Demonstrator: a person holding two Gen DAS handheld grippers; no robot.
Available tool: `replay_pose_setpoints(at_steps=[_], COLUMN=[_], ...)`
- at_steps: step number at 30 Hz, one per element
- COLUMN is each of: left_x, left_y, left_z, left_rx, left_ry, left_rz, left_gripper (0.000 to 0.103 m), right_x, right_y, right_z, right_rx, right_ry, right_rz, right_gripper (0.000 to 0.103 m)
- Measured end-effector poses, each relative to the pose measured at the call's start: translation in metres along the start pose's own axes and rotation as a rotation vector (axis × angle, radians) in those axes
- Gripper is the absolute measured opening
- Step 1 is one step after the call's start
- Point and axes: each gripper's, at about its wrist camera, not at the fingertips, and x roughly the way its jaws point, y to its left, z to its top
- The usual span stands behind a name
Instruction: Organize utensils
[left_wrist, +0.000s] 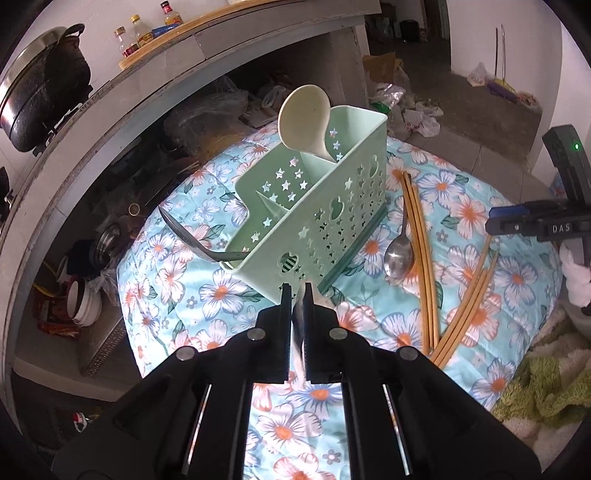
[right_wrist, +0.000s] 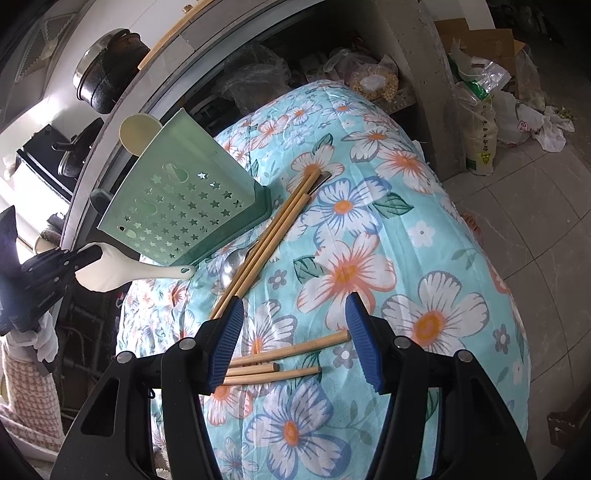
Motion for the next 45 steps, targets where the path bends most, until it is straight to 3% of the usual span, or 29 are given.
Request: replay_pose_setpoints(at_steps=[10,16,22,26,31,33,40,45], left_x=[-0.003,-0.012,-0.025,-0.027,-0.017,-0.013,-0.003,0.001], left_y=[0.008,0.019,0.031,0.039,0.048,0.050,0.058,0.062], left_z=[-0.007,-0.026,-0.048,-0.062,-0.078,-0.082,-0.093,-0.097], left_rx=[-0.092,-0.154,-0.233,-0.292,-0.376,-0.399,-0.452,-0.468], left_ry=[-0.075,-0.094,-0.167,-0.209,-0.221,-0.225,-0.235,-0.245], left_rz=[-0.022,-0.016,-0.030,-0.046,-0.089,-0.104,-0.142,-0.161], left_gripper=[0.005,0.004,0.004,0.004,0.004,0.004,0.003,0.003], right_x=[0.001,0.003,0.008,0.018,0.045,0.055,0.084,0.091], right_y=[0.003,0.003,0.015,0.031,0.053,0.066,0.092,0.083], right_z=[-0.001,0.002,0.013,0.023,0.032,0.031,0.027,0.039], right_rx=[-0.008,-0.013,-0.064,-0.111,-0.166,-0.214,-0.406,-0.398], right_ry=[0.003,-0.005,-0.014,-0.011,0.041,0.063,0.096,0.081], right_rz=[-0.013,-0.025,-0.030,-0.016,0.013,0.015,-0.093,-0.115], right_gripper=[0.056,0.056,0.056,0.051,0.035,0.034,0.034,0.033])
